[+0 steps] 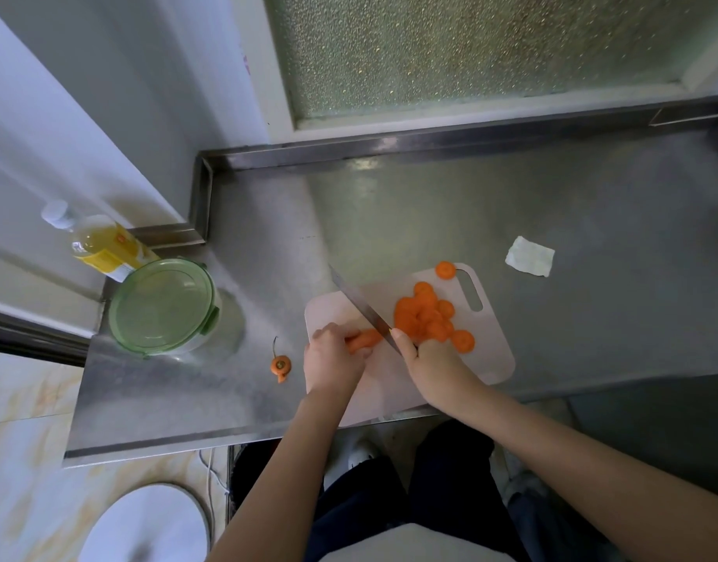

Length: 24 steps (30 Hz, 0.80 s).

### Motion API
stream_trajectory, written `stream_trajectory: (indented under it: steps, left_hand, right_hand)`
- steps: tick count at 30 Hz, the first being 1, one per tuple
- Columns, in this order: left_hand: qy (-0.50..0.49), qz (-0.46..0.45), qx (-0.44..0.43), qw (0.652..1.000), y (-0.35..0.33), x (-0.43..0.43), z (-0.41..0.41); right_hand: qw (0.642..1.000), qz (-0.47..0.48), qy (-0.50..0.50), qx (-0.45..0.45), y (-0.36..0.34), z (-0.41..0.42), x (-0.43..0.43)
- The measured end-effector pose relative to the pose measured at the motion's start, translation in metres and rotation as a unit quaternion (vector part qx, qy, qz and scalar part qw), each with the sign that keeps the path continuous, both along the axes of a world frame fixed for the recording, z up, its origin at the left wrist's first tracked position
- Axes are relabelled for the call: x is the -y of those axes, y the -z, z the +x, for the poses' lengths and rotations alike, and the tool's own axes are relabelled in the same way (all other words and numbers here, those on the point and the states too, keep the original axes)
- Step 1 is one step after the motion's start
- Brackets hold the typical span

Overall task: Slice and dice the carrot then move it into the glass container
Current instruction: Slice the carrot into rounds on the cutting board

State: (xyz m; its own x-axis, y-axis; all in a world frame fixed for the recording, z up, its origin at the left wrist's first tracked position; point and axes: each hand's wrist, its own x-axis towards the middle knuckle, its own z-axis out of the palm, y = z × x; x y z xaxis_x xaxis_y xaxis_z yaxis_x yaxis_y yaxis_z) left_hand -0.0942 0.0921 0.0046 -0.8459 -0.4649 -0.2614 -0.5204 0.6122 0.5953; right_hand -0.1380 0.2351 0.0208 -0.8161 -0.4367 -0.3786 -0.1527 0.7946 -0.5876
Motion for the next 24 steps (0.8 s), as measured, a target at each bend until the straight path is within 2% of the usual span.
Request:
stream_trajectory:
  steps: [6,11,15,19,22,24]
  left_hand:
    - [-0.01,0.009,0.005,1.0,-0.001,0.0,-0.001]
    - [-0.025,0.023,0.009,0.999,-0.002,0.0,-0.002]
    - [-0.022,0.023,0.012,0.999,-0.002,-0.001,-0.002]
    - [-0.011,0.006,0.022,1.0,0.001,0.0,-0.002]
    - [-0.007,-0.005,0.015,1.0,0.001,0.0,-0.003]
    - [-0.008,-0.002,0.013,1.0,0.001,0.0,-0.003]
  right_hand:
    - [0.998,0.001,0.032,0.058,-0.008,0.007,0.003]
    - [0.998,-0.009,0.046,0.029,-0.005,0.006,0.011]
    - [0.995,-0.009,0.073,0.067,-0.003,0.006,0.011]
    - [0.993,0.049,0.102,-0.018,0.005,0.005,0.031]
    - [0.992,0.102,0.057,-0.047,0.011,0.003,0.035]
    - [0.984,0.155,0.061,-0.062,-0.014,-0.004,0.032]
